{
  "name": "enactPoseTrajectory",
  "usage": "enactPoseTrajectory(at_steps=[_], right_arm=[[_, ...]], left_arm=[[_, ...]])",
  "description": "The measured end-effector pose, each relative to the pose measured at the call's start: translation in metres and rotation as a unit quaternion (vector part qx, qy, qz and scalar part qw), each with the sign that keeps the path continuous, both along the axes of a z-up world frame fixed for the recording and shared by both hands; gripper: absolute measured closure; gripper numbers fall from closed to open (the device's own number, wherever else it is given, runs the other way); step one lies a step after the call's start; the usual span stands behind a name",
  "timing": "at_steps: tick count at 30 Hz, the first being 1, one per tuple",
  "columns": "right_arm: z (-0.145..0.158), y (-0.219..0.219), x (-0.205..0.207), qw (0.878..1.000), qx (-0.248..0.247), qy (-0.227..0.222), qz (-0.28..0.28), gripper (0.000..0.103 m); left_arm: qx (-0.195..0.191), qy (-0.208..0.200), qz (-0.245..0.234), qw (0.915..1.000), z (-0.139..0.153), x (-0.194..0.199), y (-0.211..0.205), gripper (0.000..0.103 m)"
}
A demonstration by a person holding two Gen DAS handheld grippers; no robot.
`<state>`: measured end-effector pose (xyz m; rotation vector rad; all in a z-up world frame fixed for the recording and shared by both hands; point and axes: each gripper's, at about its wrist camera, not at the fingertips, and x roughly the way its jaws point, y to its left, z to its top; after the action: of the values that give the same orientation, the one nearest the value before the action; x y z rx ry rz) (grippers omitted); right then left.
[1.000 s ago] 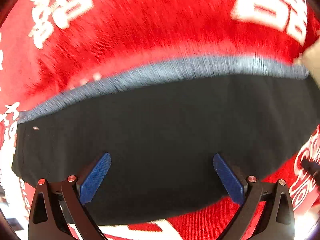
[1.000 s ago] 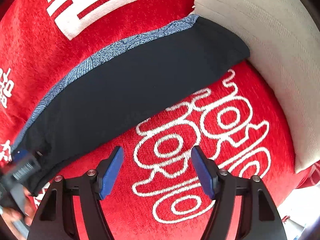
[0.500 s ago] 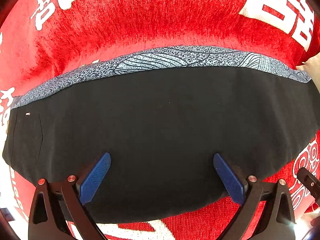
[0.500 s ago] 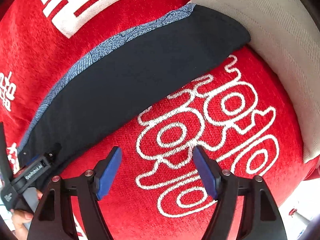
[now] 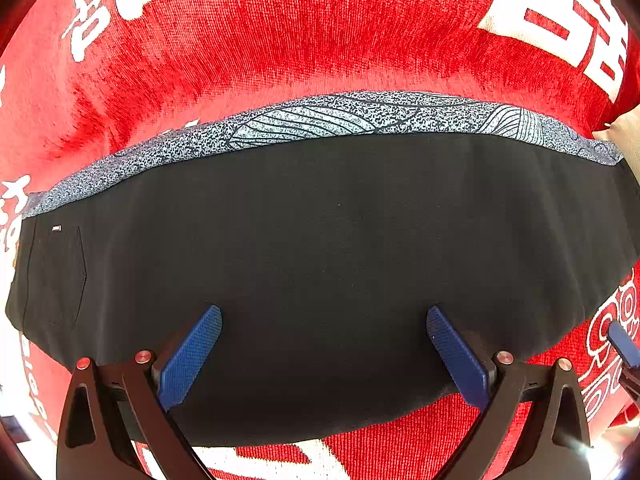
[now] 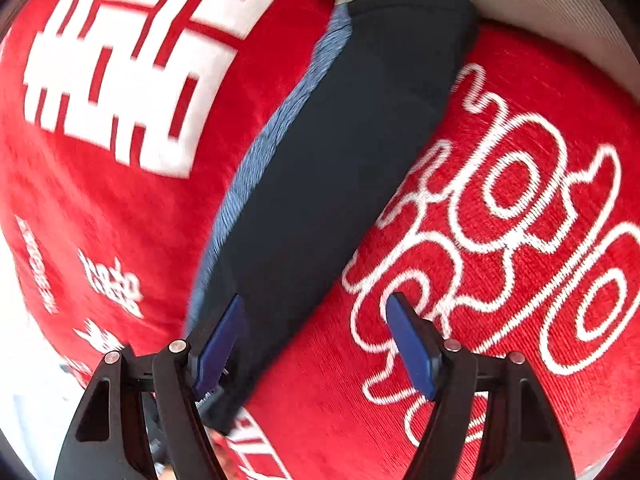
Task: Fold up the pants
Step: 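Grasp the folded end of the trousers with the right gripper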
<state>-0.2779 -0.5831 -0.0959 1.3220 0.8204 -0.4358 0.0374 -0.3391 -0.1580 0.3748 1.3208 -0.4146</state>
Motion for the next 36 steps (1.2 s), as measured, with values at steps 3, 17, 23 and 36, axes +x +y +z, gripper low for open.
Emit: enactPoseTrajectory(at_steps=[3, 17, 23, 36], right_arm=[[-0.007, -0.009, -0.015, 0.999, 0.029, -0.021, -0.027, 0.026], [-0.016, -0.033, -0.015, 0.992, 0.067, -0.082, -0.071, 0.026], [-0.017, -0.056, -0.002, 0.988, 0.065, -0.107, -0.09, 0.026], [-0.01, -0.078, 0.029, 0.997, 0.037, -0.051, -0.046, 0.09]], left_arm=[[0.001, -0.001, 0.0, 1.0, -0.002, -0.001, 0.001, 0.0], [-0.008, -0.001, -0.012, 0.9999, 0.028, -0.008, -0.032, 0.0], [-0.024, 0.004, -0.028, 0.9993, 0.03, -0.018, -0.073, 0.0], [-0.051, 0.005, -0.078, 0.9956, 0.044, -0.03, -0.096, 0.036]])
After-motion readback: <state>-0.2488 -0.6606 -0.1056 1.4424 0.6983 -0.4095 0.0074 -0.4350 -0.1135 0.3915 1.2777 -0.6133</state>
